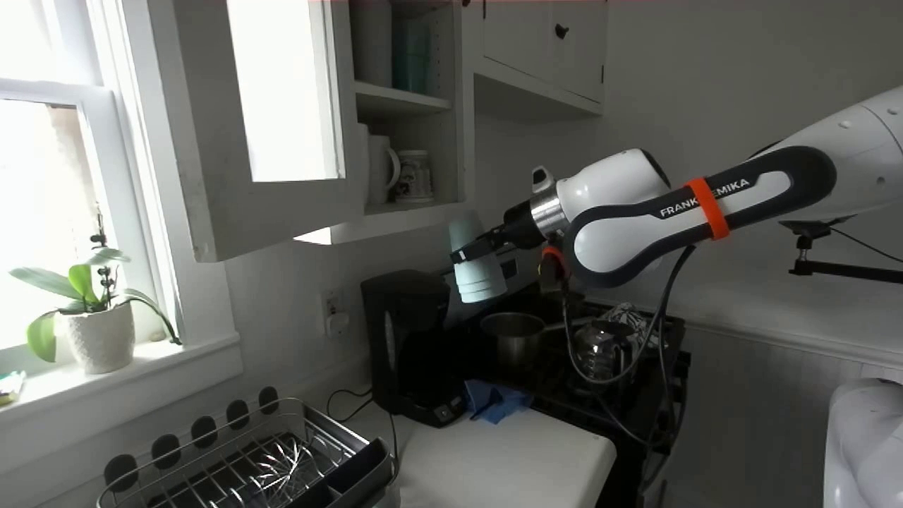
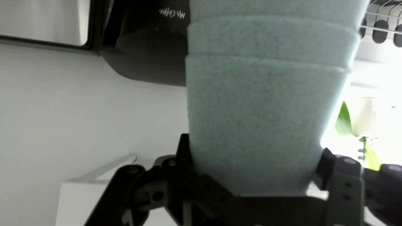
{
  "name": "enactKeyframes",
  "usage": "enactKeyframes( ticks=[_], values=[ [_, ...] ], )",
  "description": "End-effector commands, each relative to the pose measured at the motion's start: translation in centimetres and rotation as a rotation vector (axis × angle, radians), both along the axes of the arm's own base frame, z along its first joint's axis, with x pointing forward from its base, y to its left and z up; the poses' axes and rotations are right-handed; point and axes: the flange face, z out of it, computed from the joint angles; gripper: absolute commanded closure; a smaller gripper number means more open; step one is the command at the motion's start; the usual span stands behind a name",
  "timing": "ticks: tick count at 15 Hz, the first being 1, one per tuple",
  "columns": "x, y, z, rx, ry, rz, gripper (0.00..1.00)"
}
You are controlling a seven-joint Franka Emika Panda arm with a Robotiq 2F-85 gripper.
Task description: Stack all the blue cups on the kitchen counter together, pick up the blue stacked cups and place them upside down on the bottom shelf of the open cabinet
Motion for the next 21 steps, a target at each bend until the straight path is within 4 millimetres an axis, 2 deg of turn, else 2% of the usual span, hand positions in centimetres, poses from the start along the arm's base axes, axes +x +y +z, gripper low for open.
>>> enactKeyframes(
  ticks=[1, 6, 14, 21],
  values=[
    [-0.6, 0.7, 4.1, -0.040, -0.133, 0.009, 0.40],
    [-0.5, 2.0, 6.9, -0.060, -0.207, 0.022, 0.40],
    [-0.4, 1.6, 11.4, -0.053, -0.281, -0.026, 0.40],
    [0.2, 3.0, 14.6, 0.029, -0.368, -0.035, 0.40]
  ],
)
